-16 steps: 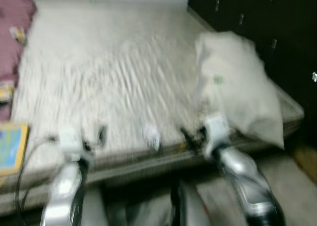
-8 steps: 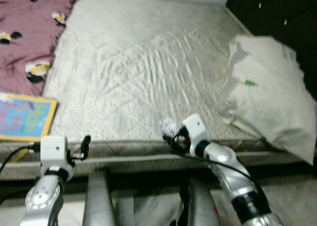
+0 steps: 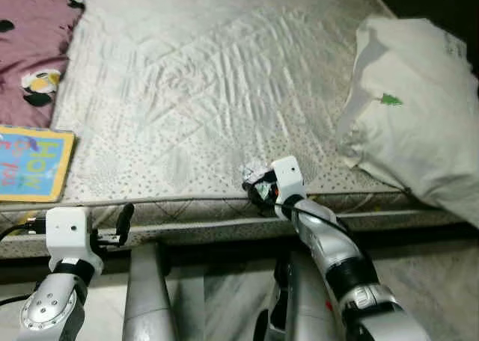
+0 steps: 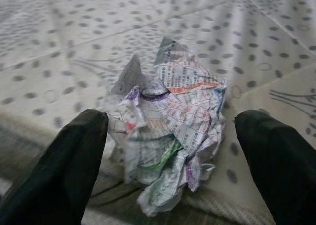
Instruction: Clean up the room
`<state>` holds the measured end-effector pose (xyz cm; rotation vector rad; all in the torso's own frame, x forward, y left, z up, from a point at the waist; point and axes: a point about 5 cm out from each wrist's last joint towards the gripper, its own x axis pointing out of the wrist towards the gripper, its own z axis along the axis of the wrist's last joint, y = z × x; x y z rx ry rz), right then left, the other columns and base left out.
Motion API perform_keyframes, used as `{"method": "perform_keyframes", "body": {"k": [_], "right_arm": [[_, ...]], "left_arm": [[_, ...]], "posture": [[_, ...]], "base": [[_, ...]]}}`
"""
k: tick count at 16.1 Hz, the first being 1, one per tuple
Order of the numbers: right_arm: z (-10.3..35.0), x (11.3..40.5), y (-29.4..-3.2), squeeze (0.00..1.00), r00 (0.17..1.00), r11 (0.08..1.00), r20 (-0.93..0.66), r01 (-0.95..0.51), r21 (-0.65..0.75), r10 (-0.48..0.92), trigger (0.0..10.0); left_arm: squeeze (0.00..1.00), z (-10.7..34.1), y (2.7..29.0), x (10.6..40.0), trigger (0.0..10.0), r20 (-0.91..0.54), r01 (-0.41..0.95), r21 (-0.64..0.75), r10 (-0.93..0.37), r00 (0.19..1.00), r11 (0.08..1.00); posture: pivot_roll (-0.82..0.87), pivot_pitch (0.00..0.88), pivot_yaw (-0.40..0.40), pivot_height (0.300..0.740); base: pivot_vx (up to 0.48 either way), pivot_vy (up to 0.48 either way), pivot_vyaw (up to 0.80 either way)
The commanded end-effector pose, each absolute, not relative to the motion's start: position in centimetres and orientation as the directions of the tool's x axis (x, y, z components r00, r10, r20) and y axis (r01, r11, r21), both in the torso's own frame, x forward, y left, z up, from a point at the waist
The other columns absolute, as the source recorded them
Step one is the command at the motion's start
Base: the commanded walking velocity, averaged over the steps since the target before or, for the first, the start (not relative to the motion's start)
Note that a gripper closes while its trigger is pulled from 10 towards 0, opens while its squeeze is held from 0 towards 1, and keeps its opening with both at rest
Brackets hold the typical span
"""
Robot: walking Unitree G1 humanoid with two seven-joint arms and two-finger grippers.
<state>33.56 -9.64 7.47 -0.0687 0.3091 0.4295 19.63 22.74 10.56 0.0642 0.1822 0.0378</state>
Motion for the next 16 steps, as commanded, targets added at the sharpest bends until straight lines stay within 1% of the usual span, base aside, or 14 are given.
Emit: {"method": "perform_keyframes", "body": {"k": [1,4,8,9,10,12,16], "right_arm": [[7.5,34.0,-10.2,0.0,0.884,0.927,-0.296,-0.375,0.008,0.36,10.0],[7.6,34.4,-10.3,0.0,0.904,0.943,-0.284,-0.333,0.001,0.32,10.0],[7.0,34.4,-8.5,0.0,0.893,0.944,-0.32,-0.33,0.013,0.317,10.0],[6.8,34.4,-8.1,0.0,0.886,0.942,-0.333,-0.334,0.022,0.322,8.4],[7.0,34.5,-7.3,0.0,0.885,0.941,-0.328,-0.336,0.042,0.331,0.0],[7.4,34.7,-6.8,0.0,0.889,0.942,-0.317,-0.332,0.053,0.331,0.0],[7.4,35.0,-6.8,0.0,0.89,0.944,-0.318,-0.325,0.058,0.326,0.0]], "left_arm": [[0.0,10.5,22.3,19.2,10.0,-0.202,-0.018,0.065,0.03,0.979,0.998],[0.0,10.6,22.1,18.9,10.0,-0.209,-0.013,0.065,0.027,0.977,0.998],[0.0,10.6,22.1,18.9,10.0,-0.218,-0.019,0.073,0.034,0.975,0.997],[0.0,10.6,22.0,18.9,10.0,-0.219,-0.019,0.074,0.035,0.975,0.997],[0.0,10.6,22.0,19.0,10.0,-0.218,-0.021,0.076,0.037,0.975,0.997],[0.0,10.7,22.0,19.1,10.0,-0.213,-0.027,0.079,0.044,0.976,0.997],[0.0,10.6,21.9,19.1,10.0,-0.212,-0.038,0.083,0.055,0.976,0.996]], "posture": [[0.16,0.252,-0.108,0.517],[0.16,0.256,-0.106,0.517],[0.17,0.256,-0.107,0.517],[0.17,0.254,-0.109,0.517],[0.17,0.25,-0.112,0.517],[0.18,0.246,-0.116,0.517],[0.18,0.241,-0.122,0.517]], "base": [[0.0,0.0,0.0],[0.0,0.0,0.0],[0.0,0.0,0.0],[0.0,0.0,0.0],[0.0,0.0,0.0],[0.0,0.0,0.0],[0.0,0.0,0.0]]}}
